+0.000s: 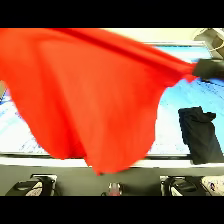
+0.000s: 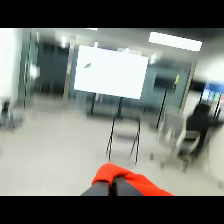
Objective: Fold the shirts.
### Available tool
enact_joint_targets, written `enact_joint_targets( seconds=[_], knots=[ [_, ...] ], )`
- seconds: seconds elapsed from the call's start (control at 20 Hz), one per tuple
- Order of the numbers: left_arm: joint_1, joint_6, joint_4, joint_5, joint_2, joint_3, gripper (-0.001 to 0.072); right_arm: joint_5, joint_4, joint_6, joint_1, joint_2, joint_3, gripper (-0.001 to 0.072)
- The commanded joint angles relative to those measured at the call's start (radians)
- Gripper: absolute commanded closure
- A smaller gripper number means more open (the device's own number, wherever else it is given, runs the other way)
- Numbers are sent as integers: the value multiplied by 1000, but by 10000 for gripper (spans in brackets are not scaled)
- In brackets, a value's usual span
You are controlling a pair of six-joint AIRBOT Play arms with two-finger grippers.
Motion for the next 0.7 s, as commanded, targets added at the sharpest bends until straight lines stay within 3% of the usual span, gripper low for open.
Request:
enact_joint_targets(
  seconds=[0.0,0.3,0.35,0.4,0.45,0.5,0.55,0.6,0.65],
  knots=[
    [-21,16,1,-71,-262,-8,684,-161,0,101,0,-318,-3,690],
    [-138,5,0,-353,-592,-8,678,-132,190,183,0,-578,-3,691],
    [-154,-42,0,-425,-625,-8,642,-132,230,183,0,-597,-3,690],
    [-158,-103,0,-484,-644,-8,487,-131,264,181,-2,-602,-2,637],
    [-149,-159,1,-555,-647,-7,207,-110,278,148,-14,-596,7,478],
    [-125,-156,2,-645,-638,-6,111,-62,320,57,-45,-583,24,328],
    [-91,-127,3,-738,-623,-7,112,-1,358,-52,-89,-566,39,162],
    [-47,-101,2,-840,-596,-18,113,81,386,-162,-146,-549,44,116],
    [-6,-84,1,-912,-560,-51,115,185,399,-221,-210,-541,44,120]
  ],
)
